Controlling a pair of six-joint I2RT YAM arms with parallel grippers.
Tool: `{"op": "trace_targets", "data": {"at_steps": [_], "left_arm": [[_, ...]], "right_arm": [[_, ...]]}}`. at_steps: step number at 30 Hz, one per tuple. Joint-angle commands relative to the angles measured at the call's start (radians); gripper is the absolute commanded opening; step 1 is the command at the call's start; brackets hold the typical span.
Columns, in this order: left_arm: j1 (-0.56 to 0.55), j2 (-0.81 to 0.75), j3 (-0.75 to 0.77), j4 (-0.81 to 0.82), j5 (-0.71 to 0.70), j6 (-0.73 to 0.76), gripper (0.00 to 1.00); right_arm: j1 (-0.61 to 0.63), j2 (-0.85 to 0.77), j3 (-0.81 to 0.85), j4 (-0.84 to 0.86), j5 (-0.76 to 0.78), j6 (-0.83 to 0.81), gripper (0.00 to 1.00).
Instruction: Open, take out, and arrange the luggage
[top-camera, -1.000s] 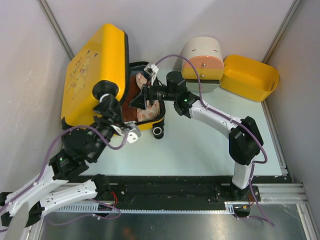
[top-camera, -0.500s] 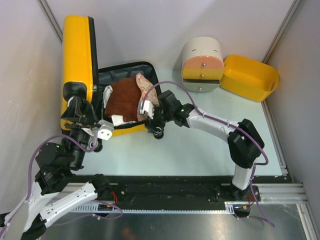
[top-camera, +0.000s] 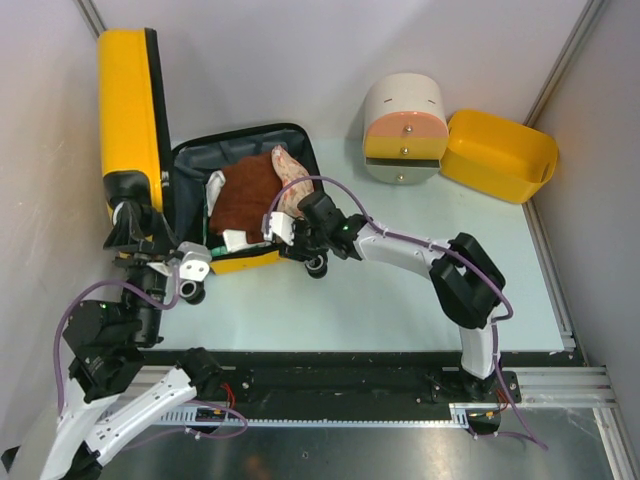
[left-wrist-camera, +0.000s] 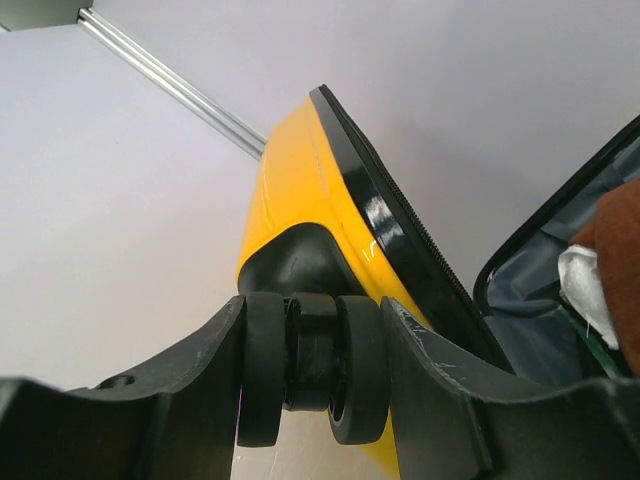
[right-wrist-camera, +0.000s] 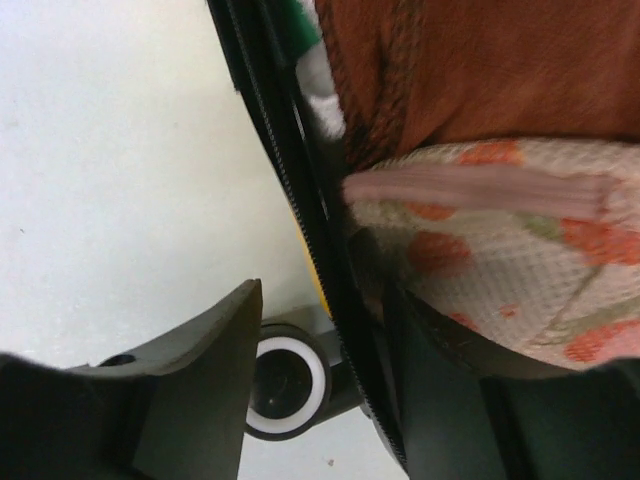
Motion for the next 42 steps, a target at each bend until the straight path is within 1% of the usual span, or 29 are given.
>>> {"op": "trace_targets", "data": {"at_steps": [1,3,4,5,7,8,10,11,12,16,17,18,20,23,27,29,33,34,36,39,40,41,42], "left_arm": [[0.02,-0.015,-0.044,-0.076,-0.104,-0.044,0.0],[0.02,-0.031,-0.052,-0.078,-0.112,-0.041,0.0],[0.02,-0.032,-0.055,-0.078,-0.115,-0.04,0.0],[0.02,-0.038,-0.063,-0.078,-0.121,-0.035,0.0],[0.022,-0.043,-0.067,-0.078,-0.144,-0.035,0.0],[0.023,-0.05,-0.072,-0.078,-0.15,-0.032,0.0],[0.026,-0.06,-0.086,-0.078,-0.179,-0.021,0.0],[0.026,-0.066,-0.092,-0.076,-0.191,-0.015,0.06],[0.026,-0.081,-0.098,-0.078,-0.213,-0.011,0.08],[0.026,-0.112,-0.116,-0.081,-0.256,0.015,0.17],[0.026,-0.116,-0.121,-0.084,-0.265,0.023,0.24],[0.028,-0.12,-0.124,-0.087,-0.27,0.028,0.27],[0.028,-0.136,-0.13,-0.091,-0.285,0.029,0.27],[0.028,-0.152,-0.15,-0.102,-0.294,0.035,0.26],[0.04,-0.143,-0.158,-0.093,-0.288,0.04,0.24],[0.045,-0.132,-0.156,-0.087,-0.28,0.051,0.25],[0.046,-0.121,-0.152,-0.055,-0.288,0.086,0.27],[0.046,-0.117,-0.146,-0.044,-0.291,0.109,0.34],[0.052,-0.097,-0.133,0.0,-0.3,0.127,0.38],[0.062,-0.049,-0.098,0.062,-0.308,0.178,0.59],[0.065,-0.035,-0.063,0.068,-0.311,0.187,0.74],[0.072,-0.023,-0.046,0.074,-0.313,0.19,0.78],[0.074,0.004,-0.011,0.074,-0.319,0.196,0.79]], "right_arm": [[-0.017,0.058,0.035,-0.037,0.032,0.063,0.62],[-0.025,0.072,0.061,-0.048,0.049,0.065,0.64],[-0.026,0.085,0.081,-0.072,0.049,0.06,0.61],[-0.028,0.107,0.095,-0.097,0.041,0.062,0.53],[-0.026,0.112,0.1,-0.12,0.029,0.077,0.42],[-0.025,0.107,0.095,-0.121,0.014,0.082,0.28],[-0.023,0.102,0.087,-0.123,0.001,0.105,0.14],[-0.023,0.098,0.086,-0.124,-0.011,0.112,0.03],[-0.026,0.093,0.084,-0.126,-0.014,0.125,0.0],[-0.038,0.078,0.083,-0.134,-0.032,0.2,0.0],[-0.04,0.078,0.081,-0.14,-0.043,0.232,0.0],[-0.048,0.067,0.078,-0.152,-0.046,0.247,0.0],[-0.052,0.055,0.049,-0.161,-0.061,0.289,0.0],[-0.045,0.014,0.0,-0.158,-0.075,0.303,0.0],[-0.029,-0.037,-0.029,-0.167,-0.089,0.275,0.0],[-0.035,-0.055,-0.035,-0.201,-0.097,0.263,0.0],[-0.06,-0.097,-0.107,-0.223,-0.097,0.212,0.0],[-0.066,-0.106,-0.12,-0.224,-0.095,0.185,0.0],[-0.075,-0.117,-0.132,-0.224,-0.088,0.16,0.0],[-0.083,-0.117,-0.132,-0.206,-0.086,0.125,0.0],[-0.083,-0.118,-0.13,-0.192,-0.082,0.119,0.0],[-0.084,-0.118,-0.13,-0.189,-0.083,0.119,0.0],[-0.084,-0.118,-0.13,-0.189,-0.085,0.117,0.0]]}}
